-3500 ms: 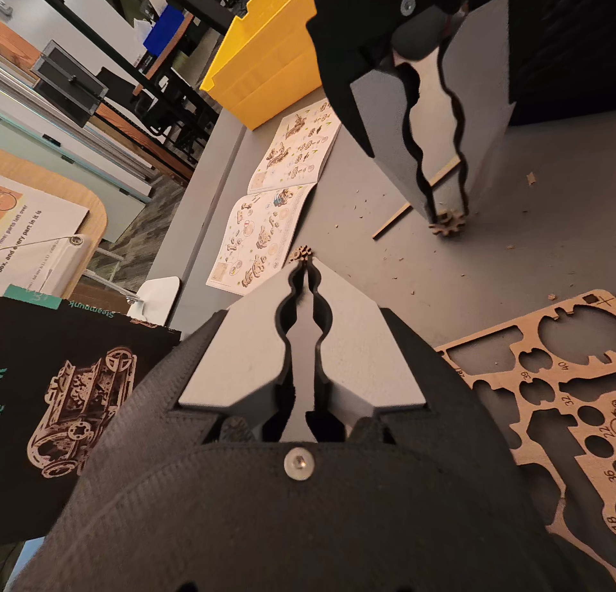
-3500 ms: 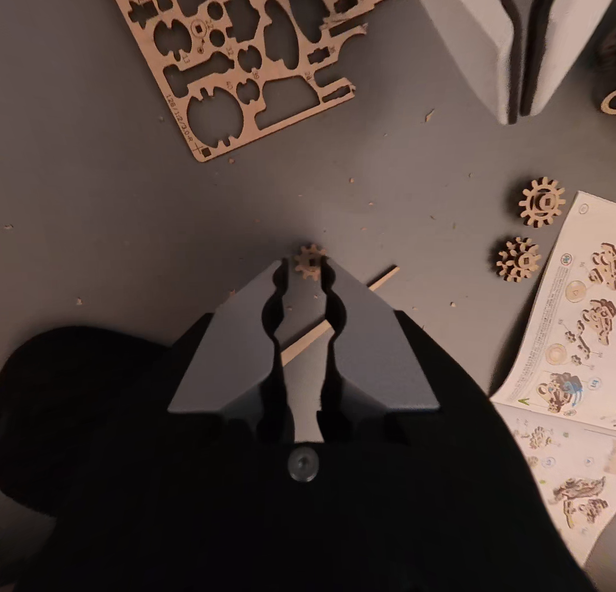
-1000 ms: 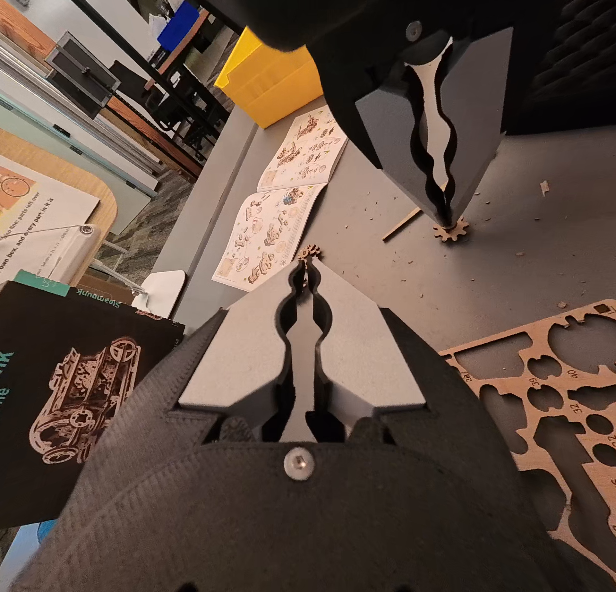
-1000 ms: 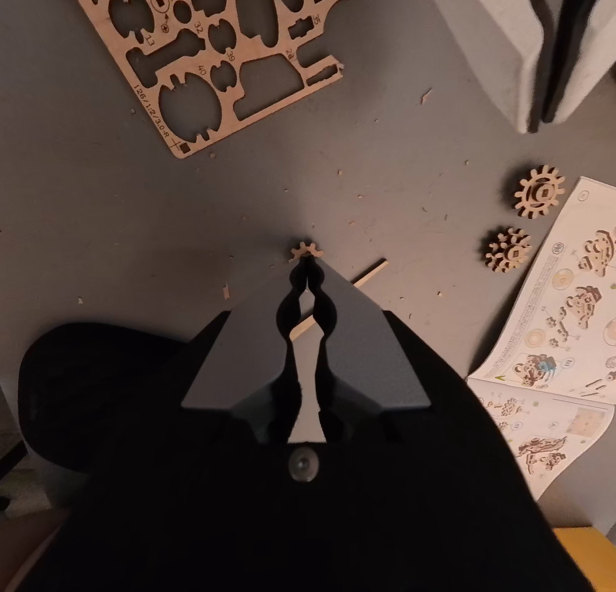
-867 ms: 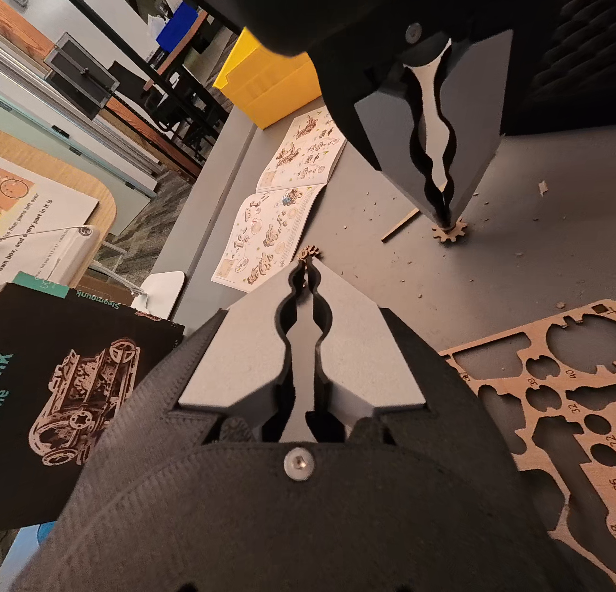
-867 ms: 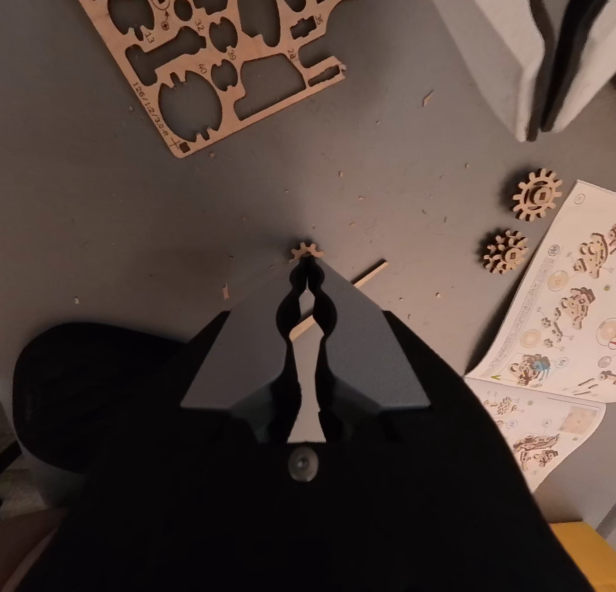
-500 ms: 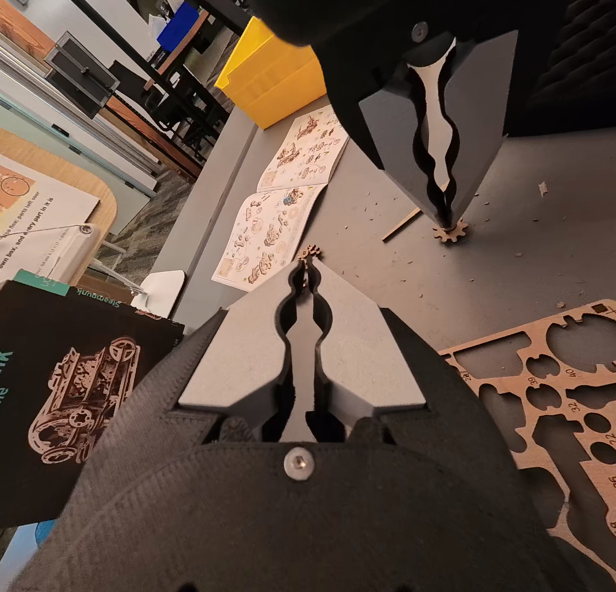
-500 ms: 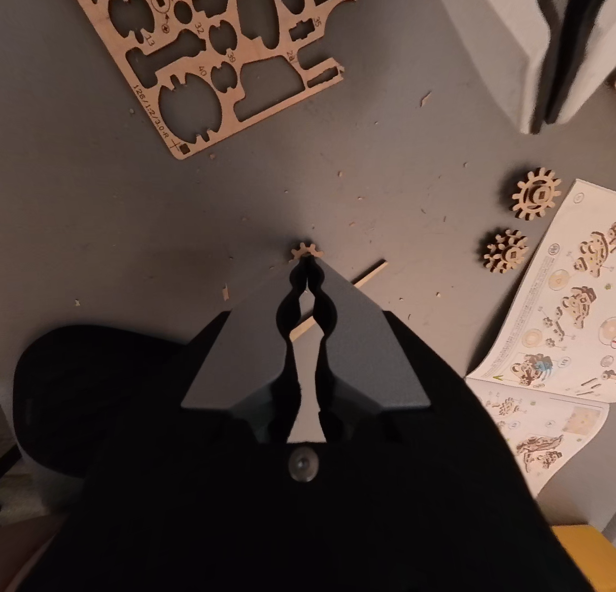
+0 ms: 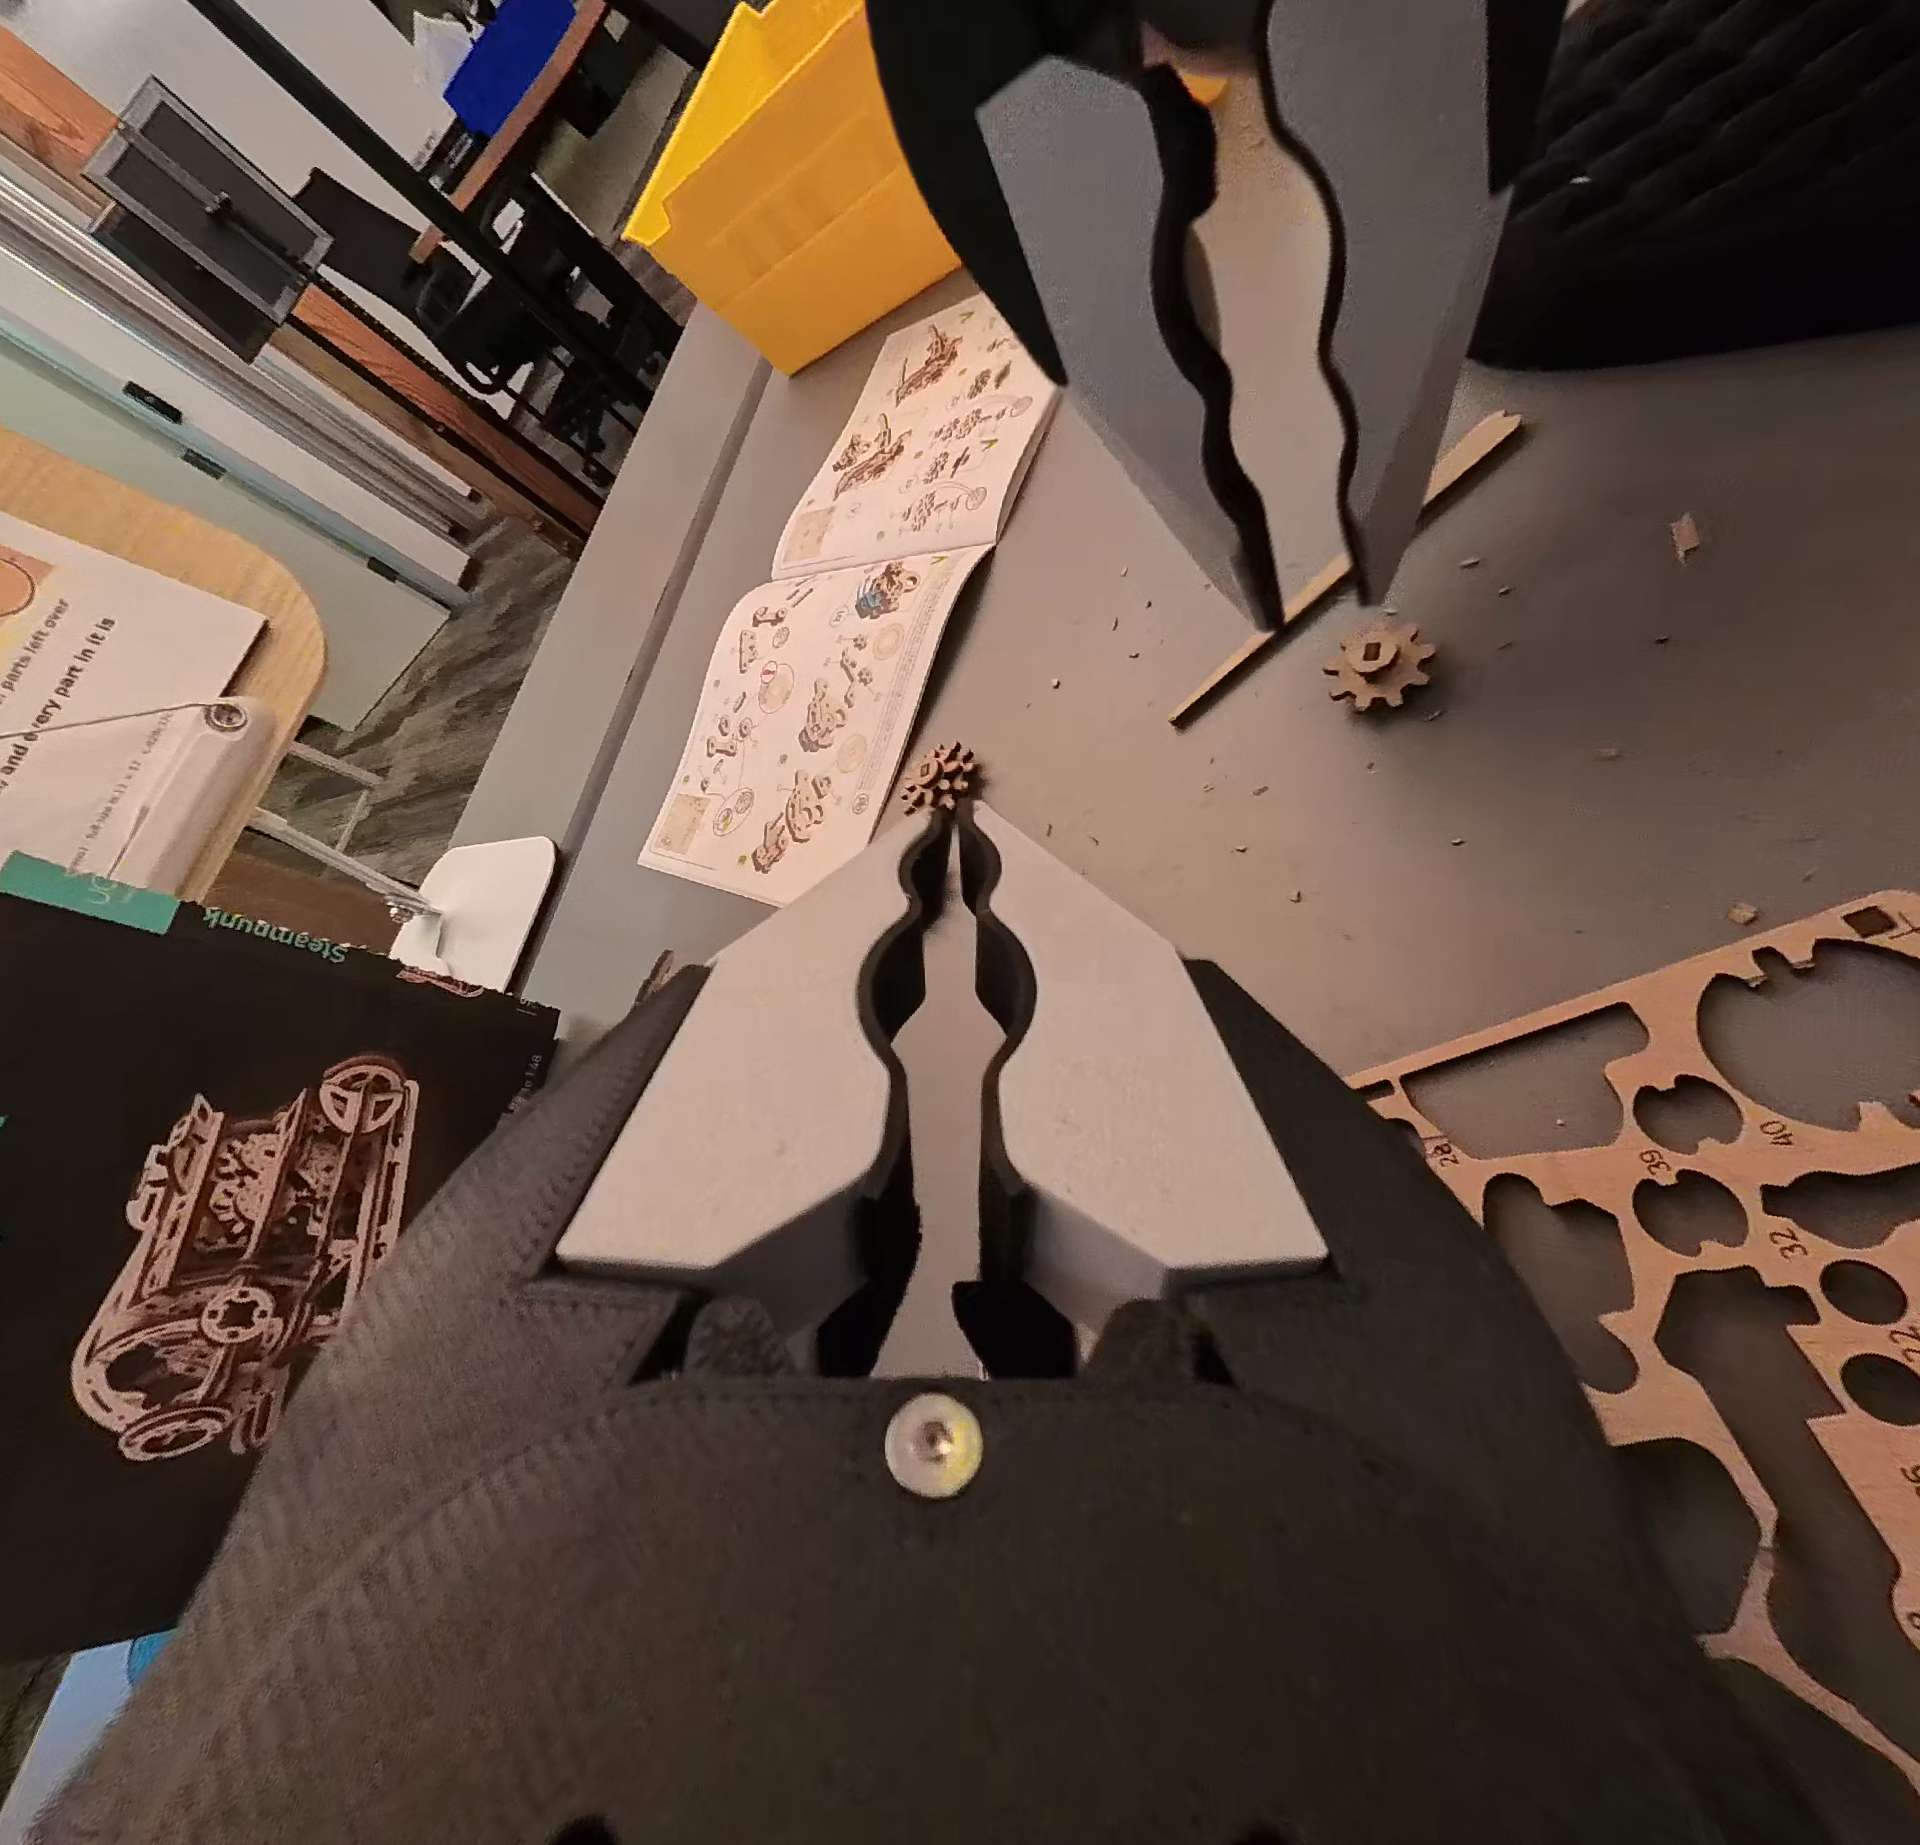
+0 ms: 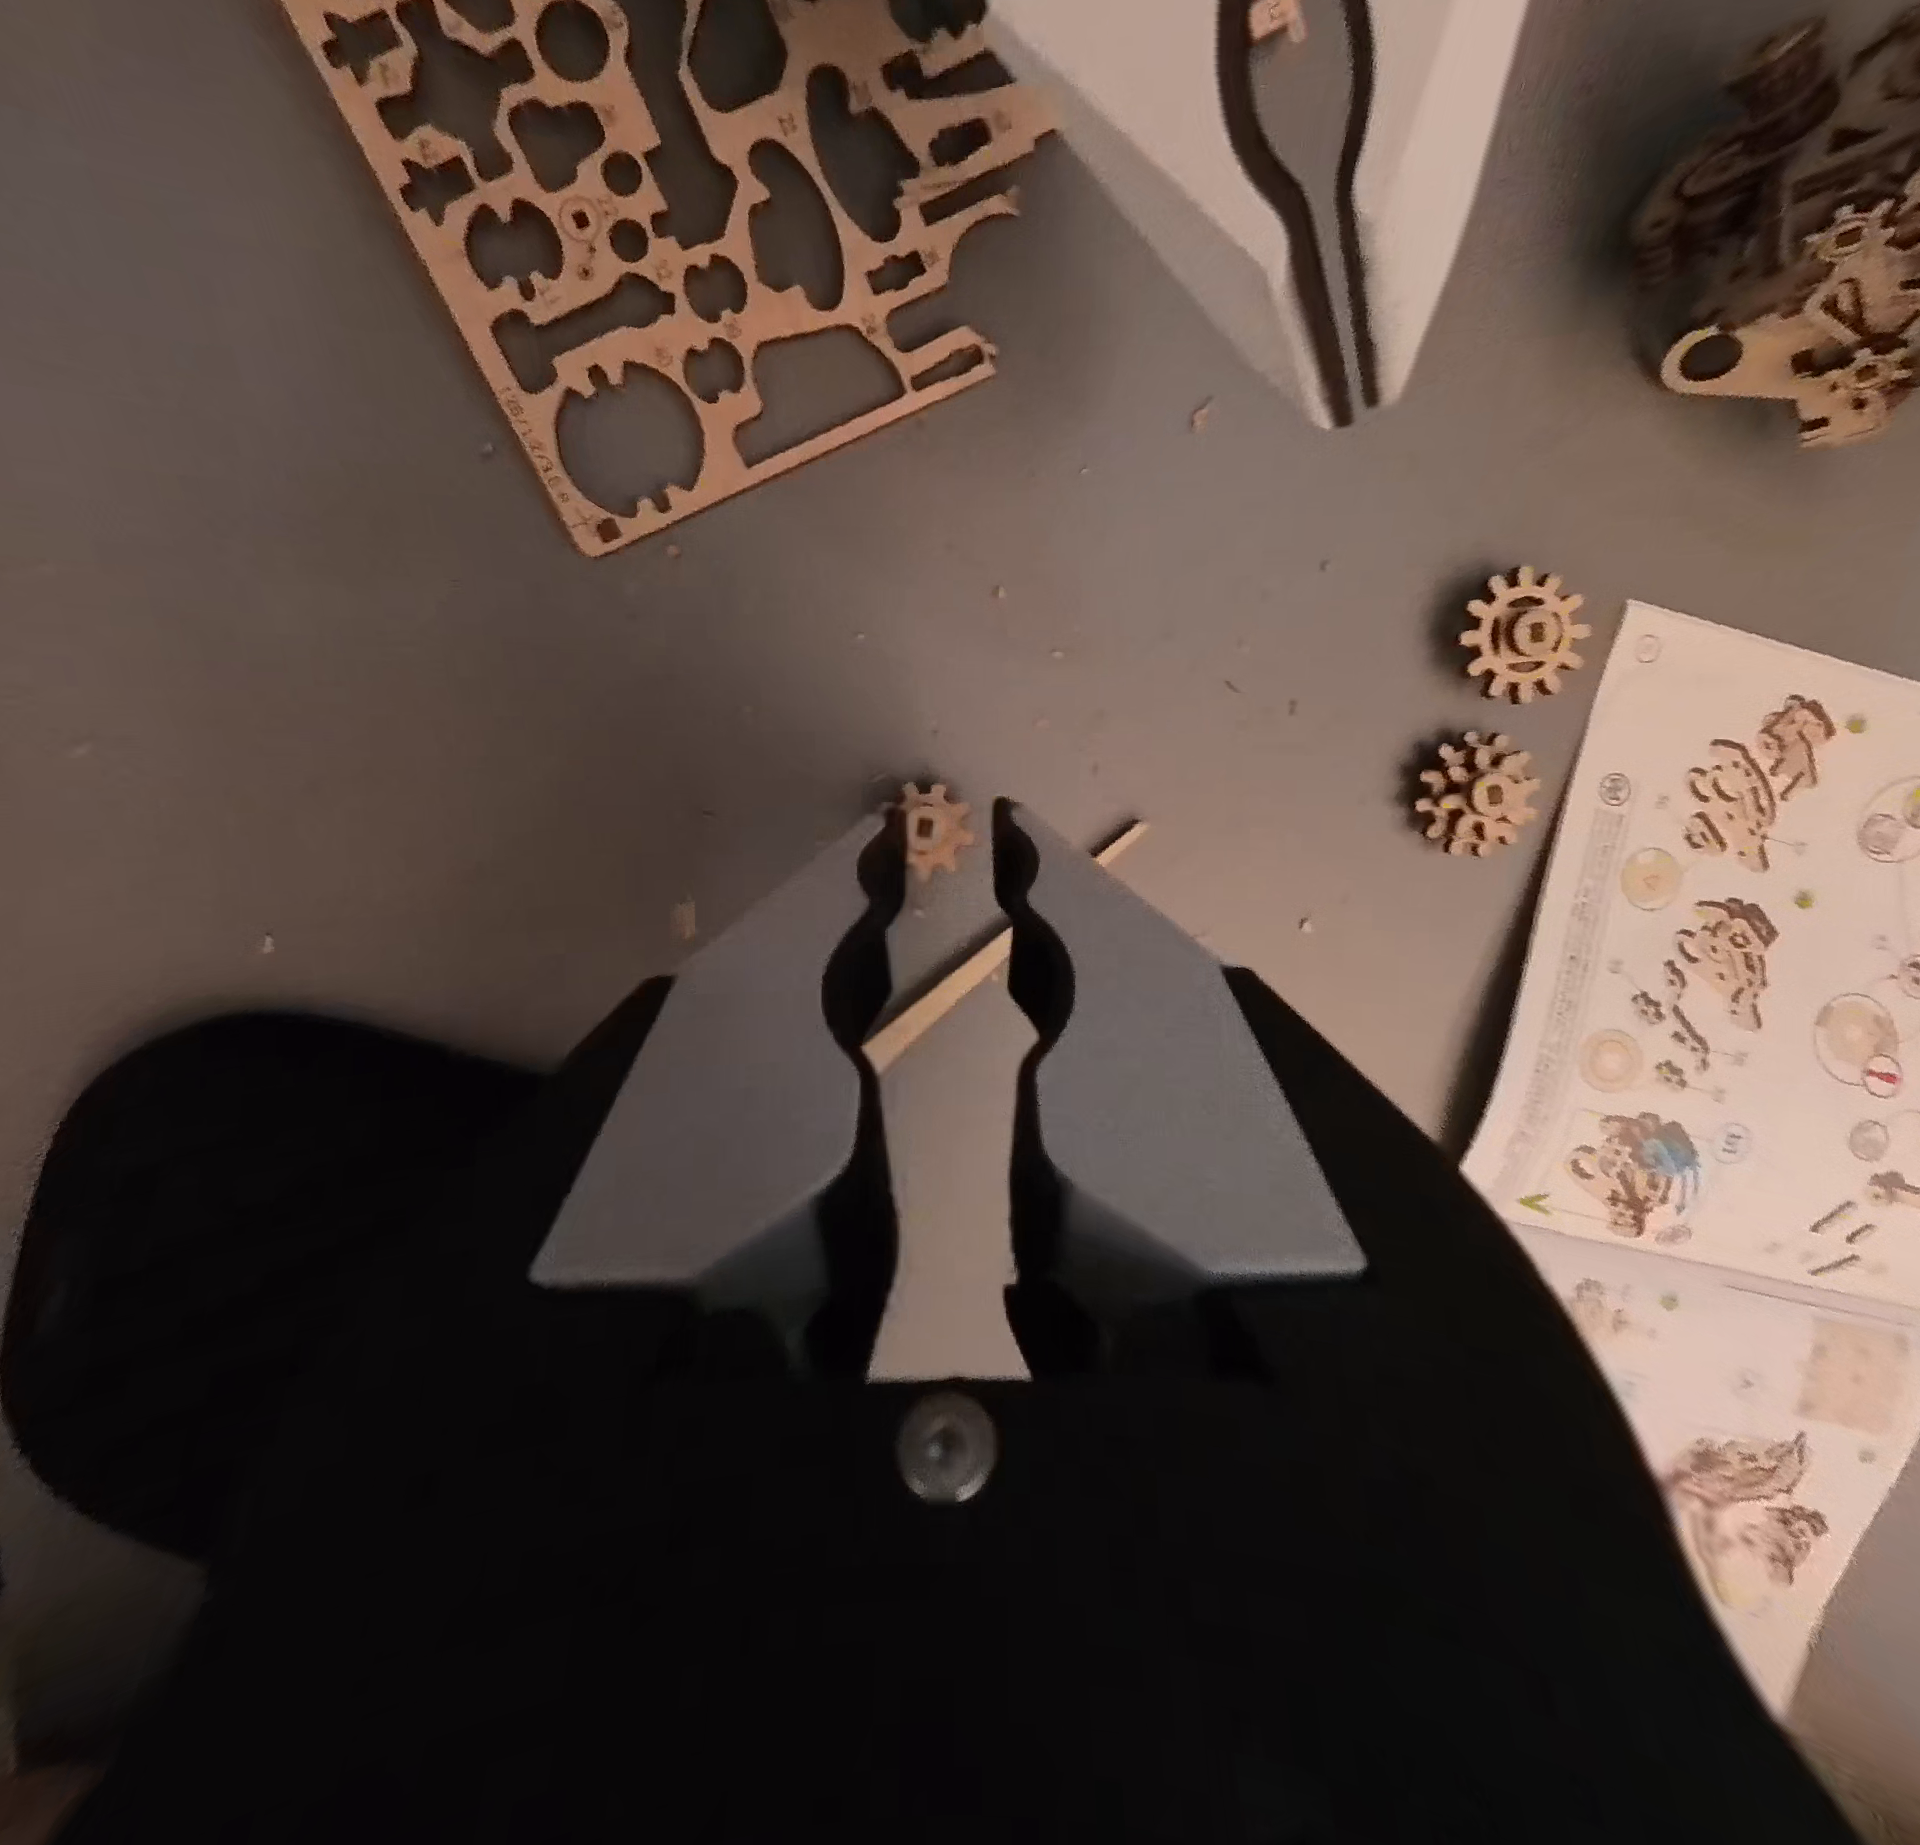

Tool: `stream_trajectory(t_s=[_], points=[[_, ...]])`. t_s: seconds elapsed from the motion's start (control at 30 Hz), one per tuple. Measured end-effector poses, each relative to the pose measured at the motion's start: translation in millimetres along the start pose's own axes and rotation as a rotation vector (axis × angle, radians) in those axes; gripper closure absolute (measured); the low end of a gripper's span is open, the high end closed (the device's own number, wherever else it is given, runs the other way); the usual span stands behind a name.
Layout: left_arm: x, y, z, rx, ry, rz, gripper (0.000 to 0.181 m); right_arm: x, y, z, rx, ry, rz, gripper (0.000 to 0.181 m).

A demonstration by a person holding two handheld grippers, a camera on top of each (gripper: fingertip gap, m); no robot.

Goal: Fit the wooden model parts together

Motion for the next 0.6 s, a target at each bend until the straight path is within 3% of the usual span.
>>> stream_trajectory(t_s=[0.27, 0.4, 0.5, 0.6], points=[[-2, 0, 0, 0.000, 0.007, -0.002, 0.181, -13, 2, -14, 0.078, -0.012, -0.090, 0.163], [-2, 0, 0, -0.001, 0.006, -0.002, 0.181, -13, 2, -18, 0.114, -0.041, -0.108, 0.172], [-2, 1, 1, 0.002, 0.003, 0.002, 0.181, 0, -4, -9, 0.178, -0.194, -0.236, 0.173], [5, 4, 3, 0.016, -0.045, 0.043, 0.181, 25, -11, 21, 0.423, -0.503, -0.530, 0.173]])
Point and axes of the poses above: each gripper's, where its closed fingertips meet, z back along the fingers, x out of its top, y = z × x across the jaws, the point moved 3 cm from there along z, back along the fingers, and after that the axes turned 11 degrees about -y, right-handed, at the moved point
